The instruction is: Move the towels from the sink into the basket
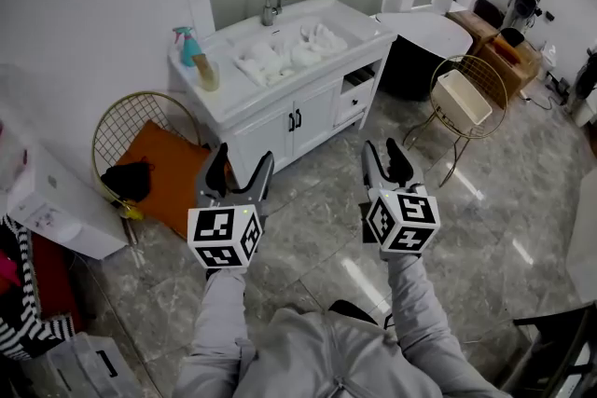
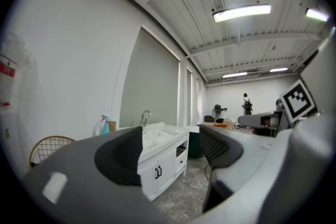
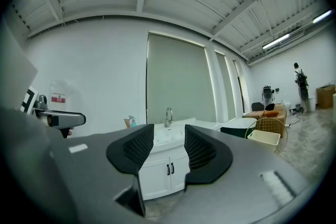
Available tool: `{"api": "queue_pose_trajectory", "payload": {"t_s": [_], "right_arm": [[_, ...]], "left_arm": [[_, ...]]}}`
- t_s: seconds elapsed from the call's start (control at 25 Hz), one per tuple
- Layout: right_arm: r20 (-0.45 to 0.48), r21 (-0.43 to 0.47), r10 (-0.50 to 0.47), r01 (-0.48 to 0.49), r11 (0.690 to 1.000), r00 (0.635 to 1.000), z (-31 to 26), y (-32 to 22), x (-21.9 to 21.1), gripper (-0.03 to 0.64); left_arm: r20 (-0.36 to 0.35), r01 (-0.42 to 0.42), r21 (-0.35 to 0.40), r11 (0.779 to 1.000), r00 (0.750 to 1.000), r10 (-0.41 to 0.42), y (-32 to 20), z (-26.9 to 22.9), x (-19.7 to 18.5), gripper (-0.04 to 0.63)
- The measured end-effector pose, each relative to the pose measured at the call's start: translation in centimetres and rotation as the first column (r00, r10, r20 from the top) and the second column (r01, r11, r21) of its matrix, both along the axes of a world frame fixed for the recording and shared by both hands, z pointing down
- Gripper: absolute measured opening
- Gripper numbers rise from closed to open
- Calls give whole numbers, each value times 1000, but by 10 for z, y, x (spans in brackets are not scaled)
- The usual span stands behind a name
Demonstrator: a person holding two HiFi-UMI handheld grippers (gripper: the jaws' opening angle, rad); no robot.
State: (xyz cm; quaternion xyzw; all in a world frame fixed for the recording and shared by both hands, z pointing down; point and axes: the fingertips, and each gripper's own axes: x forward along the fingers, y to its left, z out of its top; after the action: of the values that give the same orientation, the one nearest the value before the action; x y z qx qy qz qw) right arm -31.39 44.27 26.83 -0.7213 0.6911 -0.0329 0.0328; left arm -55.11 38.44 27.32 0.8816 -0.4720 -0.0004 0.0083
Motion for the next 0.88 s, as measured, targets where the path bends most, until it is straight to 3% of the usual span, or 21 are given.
{"api": "queue_pose_trajectory", "payload": {"t_s": [0.4,0.88], "right_arm": [[16,-22,32,-32,999,999,19,-55,29,167],[25,-42,-72,73,996,997,29,-226,114,172]], "left_arm": [[21,-52,-31,998,998,53,-66,18,33,391],[68,11,-35,999,998,-9,-227,20,126,391]]}}
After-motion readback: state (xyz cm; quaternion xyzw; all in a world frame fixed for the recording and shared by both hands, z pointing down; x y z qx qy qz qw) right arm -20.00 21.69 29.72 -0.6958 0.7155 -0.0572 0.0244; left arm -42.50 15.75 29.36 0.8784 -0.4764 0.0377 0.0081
